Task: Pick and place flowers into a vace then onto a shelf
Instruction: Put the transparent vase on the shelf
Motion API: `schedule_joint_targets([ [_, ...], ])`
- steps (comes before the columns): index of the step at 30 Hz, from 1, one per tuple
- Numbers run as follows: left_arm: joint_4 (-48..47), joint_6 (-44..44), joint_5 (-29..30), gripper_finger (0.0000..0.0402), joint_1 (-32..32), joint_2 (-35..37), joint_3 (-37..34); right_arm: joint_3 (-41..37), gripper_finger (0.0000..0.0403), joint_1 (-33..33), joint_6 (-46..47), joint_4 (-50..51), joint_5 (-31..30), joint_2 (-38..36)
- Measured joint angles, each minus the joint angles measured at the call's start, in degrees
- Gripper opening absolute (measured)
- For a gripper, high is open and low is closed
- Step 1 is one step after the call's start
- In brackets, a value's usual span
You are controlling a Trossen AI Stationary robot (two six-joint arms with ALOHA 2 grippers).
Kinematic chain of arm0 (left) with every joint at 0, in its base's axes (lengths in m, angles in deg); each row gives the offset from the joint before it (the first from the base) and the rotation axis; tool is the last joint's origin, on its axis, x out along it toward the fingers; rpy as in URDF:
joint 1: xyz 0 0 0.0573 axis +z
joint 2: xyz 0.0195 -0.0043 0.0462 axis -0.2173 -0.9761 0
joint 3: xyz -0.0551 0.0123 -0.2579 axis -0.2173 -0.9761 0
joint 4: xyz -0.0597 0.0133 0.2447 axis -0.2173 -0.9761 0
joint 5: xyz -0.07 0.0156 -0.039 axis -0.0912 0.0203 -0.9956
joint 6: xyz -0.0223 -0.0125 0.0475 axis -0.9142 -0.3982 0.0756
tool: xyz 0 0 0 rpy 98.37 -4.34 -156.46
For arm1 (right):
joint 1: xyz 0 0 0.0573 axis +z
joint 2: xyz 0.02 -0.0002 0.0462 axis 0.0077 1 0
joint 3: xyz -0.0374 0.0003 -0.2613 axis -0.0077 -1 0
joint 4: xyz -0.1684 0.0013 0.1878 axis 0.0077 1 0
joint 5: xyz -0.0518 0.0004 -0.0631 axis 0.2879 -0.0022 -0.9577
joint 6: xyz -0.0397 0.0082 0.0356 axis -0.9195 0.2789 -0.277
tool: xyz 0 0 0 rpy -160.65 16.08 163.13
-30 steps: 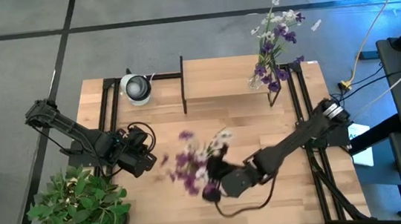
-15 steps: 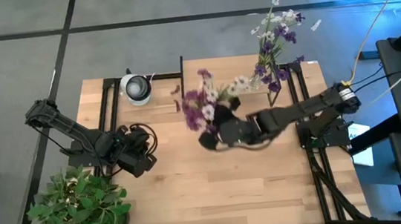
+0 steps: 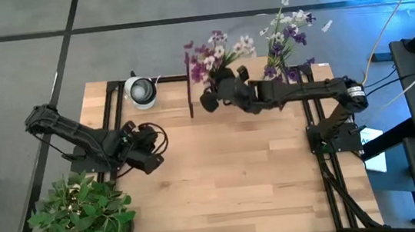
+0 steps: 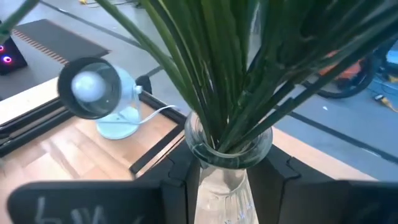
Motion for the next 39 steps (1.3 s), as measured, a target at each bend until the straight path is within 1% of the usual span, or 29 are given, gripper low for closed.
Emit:
schedule_joint_targets([
  [2,0.01,0.9,0.0,0.0004,1.23,-0.01,-0.02,-0.06,0.01,-1.58,0.09,-0.23,1.97,0.03],
  [6,0.1,3.1,-0.21,0.0004,3.52,0.0,0.0,-0.09,0.01,-3.9,0.09,-0.59,2.7,0.84],
  [9,0.27,3.98,-0.74,0.0004,4.75,-0.02,0.0,-0.12,0.01,-5.33,1.15,-1.1,5.61,2.0],
  [11,0.41,4.55,-0.84,0.0004,5.38,0.0,-0.01,-0.14,0.01,-5.94,1.31,-0.89,6.52,2.84],
  [17,0.42,6.39,-2.75,0.0004,6.44,0.0,-0.01,-0.12,0.0101,-6.38,1.53,-1.64,6.54,4.1],
  [22,0.42,6.42,-2.71,0.0004,6.52,0.0,0.0,-0.07,0.0102,-6.78,1.84,-1.69,6.54,4.22],
  [30,0.42,7.91,-2.69,0.0004,6.52,0.0,-0.01,-0.07,0.0131,-7.16,1.74,-1.23,6.43,4.33],
  [39,0.42,7.91,-2.66,0.0004,6.52,0.0,0.0,-0.09,0.0137,-8.33,1.45,-1.03,6.44,4.39],
])
